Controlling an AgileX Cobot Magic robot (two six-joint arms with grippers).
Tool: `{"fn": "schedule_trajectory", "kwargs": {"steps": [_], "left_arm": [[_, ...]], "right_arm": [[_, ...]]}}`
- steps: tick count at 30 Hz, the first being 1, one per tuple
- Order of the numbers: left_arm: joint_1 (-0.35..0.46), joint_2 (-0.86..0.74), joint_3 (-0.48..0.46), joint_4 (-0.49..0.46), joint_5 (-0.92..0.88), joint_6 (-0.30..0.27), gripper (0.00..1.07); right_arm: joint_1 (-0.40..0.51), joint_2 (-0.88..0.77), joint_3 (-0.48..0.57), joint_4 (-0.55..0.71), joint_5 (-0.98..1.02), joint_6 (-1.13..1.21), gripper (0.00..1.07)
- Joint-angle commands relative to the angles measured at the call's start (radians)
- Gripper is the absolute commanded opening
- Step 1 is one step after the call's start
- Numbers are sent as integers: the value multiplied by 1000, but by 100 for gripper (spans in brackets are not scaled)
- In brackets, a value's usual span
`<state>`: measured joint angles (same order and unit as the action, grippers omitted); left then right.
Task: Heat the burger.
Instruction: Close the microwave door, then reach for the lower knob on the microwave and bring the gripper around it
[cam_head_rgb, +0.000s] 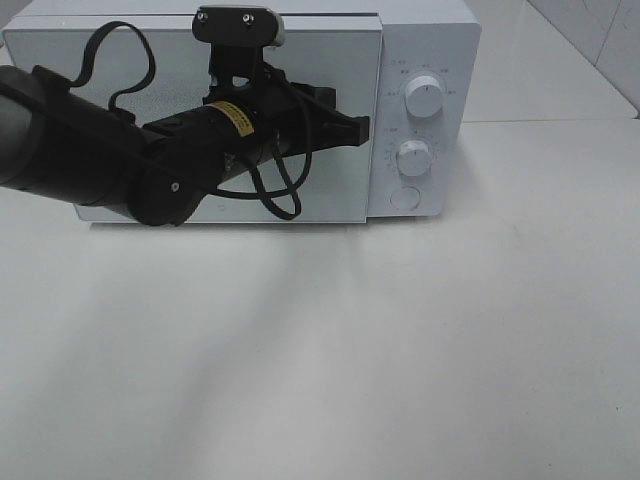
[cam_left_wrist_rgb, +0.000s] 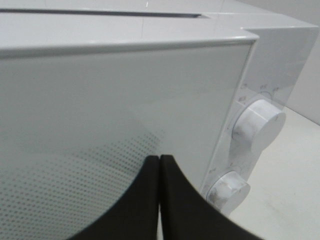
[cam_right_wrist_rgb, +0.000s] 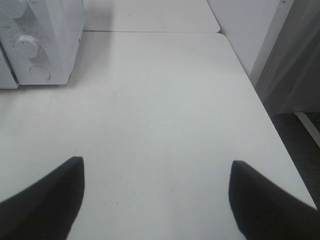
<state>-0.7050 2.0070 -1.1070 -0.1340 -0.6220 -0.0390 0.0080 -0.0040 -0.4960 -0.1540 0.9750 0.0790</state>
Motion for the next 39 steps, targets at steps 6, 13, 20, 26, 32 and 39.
{"fn": "schedule_trajectory", "kwargs": {"steps": [6, 13, 20, 26, 32, 39], "left_arm": [[12, 54, -119, -62, 18, 18, 0], [4, 65, -155, -46, 58, 12, 0], [-38, -4, -153, -44, 301, 18, 0], [-65, -65, -153, -18, 541, 18, 0], [-70, -125, -153, -16, 775, 15, 0], [-70, -177, -153, -18, 985, 15, 2]], "right_arm": [[-4, -25, 2, 4, -15, -3, 75], [-4, -25, 2, 4, -15, -3, 75], [-4, -25, 2, 4, -15, -3, 75], [-4, -25, 2, 4, -15, -3, 75], [-4, -25, 2, 4, -15, -3, 75], [-4, -25, 2, 4, -15, -3, 75]]}}
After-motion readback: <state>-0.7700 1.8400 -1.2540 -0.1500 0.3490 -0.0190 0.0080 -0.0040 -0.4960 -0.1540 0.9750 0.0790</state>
